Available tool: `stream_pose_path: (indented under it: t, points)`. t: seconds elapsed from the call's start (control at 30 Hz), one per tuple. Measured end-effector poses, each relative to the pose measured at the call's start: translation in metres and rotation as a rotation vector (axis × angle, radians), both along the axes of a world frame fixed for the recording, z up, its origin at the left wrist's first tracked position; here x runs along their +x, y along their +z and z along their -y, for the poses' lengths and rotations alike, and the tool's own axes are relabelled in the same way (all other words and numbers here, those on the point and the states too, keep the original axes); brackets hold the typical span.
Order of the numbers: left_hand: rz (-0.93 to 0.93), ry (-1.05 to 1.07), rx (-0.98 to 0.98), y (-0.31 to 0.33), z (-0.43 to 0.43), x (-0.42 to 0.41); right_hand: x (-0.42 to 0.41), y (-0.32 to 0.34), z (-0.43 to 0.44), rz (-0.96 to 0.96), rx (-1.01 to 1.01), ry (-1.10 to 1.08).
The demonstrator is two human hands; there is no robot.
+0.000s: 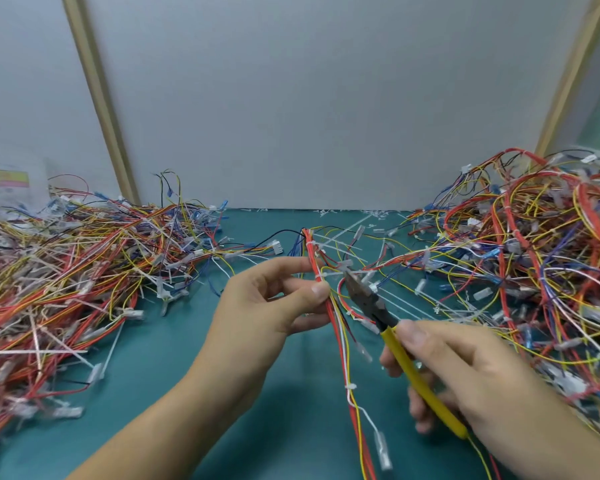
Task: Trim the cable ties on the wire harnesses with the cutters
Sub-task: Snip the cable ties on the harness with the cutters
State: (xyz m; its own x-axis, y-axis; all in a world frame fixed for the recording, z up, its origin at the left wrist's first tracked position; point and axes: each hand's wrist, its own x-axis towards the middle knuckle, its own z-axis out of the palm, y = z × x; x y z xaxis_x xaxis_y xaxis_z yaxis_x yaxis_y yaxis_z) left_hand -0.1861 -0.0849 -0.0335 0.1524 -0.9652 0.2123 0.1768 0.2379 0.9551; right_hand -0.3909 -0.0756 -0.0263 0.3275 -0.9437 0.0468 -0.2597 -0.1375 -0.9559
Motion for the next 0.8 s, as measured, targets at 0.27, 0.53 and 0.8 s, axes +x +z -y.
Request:
stream_pose_path:
  t: [0.27, 0.53, 0.8]
  points:
    - [-0.024, -0.056, -0.026, -0.0024, -0.0004, -0.0024, 0.0023, 0.0011, 0.0006, -0.067, 0.066, -0.009]
    - [-0.013, -0.077, -0.045, -0.0045, 0.0002, -0.0027, 0.0008, -0.0006, 0.0017, -0.084, 0.053, -0.008]
    - [-0.012, -0.079, -0.043, -0.0046, 0.0004, -0.0036, 0.0006, -0.0042, 0.0032, -0.084, 0.047, 0.002]
